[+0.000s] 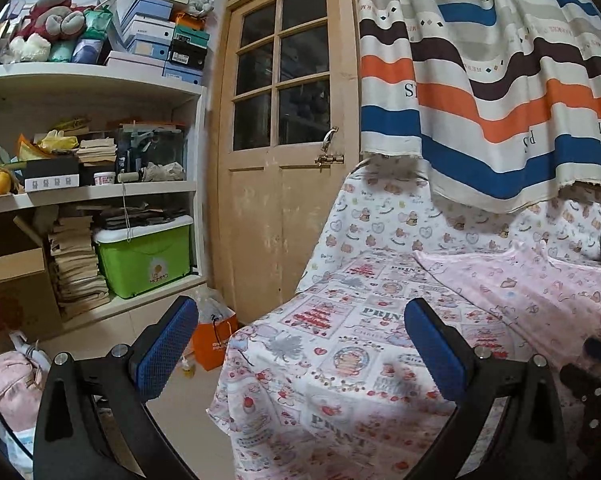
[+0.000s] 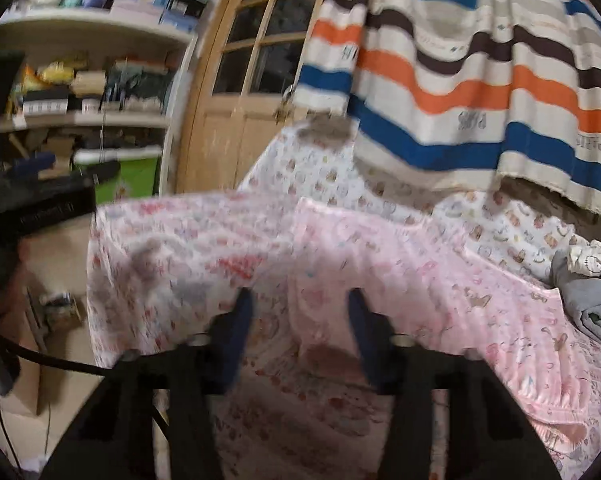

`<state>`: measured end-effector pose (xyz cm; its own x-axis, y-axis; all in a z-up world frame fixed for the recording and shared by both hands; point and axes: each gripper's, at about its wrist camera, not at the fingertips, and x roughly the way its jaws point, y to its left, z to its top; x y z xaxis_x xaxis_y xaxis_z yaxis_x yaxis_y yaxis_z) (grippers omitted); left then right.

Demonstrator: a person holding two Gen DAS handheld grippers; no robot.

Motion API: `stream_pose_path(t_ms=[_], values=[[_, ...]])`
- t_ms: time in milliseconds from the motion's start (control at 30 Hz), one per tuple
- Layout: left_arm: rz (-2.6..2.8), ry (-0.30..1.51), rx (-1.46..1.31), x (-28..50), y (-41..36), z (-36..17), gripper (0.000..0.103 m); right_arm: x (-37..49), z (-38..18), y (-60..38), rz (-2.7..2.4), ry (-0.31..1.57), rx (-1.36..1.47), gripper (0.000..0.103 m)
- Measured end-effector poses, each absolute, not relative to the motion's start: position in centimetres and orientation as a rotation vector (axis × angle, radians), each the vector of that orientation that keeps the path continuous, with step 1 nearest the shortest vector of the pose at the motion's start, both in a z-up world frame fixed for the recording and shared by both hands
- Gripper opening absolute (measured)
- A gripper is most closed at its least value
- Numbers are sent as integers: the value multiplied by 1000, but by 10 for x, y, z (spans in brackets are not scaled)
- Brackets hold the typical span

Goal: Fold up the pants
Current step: 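Move both tools down to the edge of the folded pink pants, then close the right tool on the pink pants edge while the left tool closes beside it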

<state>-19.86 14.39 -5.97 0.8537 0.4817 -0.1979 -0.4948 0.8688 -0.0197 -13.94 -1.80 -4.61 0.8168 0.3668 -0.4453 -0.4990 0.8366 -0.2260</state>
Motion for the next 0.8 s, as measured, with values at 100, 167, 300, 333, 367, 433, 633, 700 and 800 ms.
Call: stream_pose_path(t_ms=[100, 167, 300, 333, 367, 433, 633, 700, 800], values=[[524, 184, -79, -201, 146, -62, 102, -132, -53, -20, 447, 448, -352, 28], [519, 186, -84, -201, 147, -63, 102, -129, -53, -26, 437, 466, -343, 28], [495, 211, -110, -198, 150, -66, 102, -127, -52, -28, 447, 483, -353, 28], [492, 213, -114, -197, 150, -66, 102, -126, -52, -27, 448, 485, -358, 28], [492, 215, -117, -198, 150, -67, 102, -124, -52, -26, 451, 492, -358, 27], [496, 214, -116, -198, 147, -68, 102, -120, -50, -27, 462, 517, -353, 21], [503, 205, -53, -198, 131, -70, 102, -111, -45, -34, 483, 544, -328, 9], [492, 207, -38, -198, 128, -69, 102, -110, -43, -39, 469, 534, -310, 9], [474, 207, -37, -195, 127, -65, 102, -106, -37, -49, 422, 513, -278, 9]])
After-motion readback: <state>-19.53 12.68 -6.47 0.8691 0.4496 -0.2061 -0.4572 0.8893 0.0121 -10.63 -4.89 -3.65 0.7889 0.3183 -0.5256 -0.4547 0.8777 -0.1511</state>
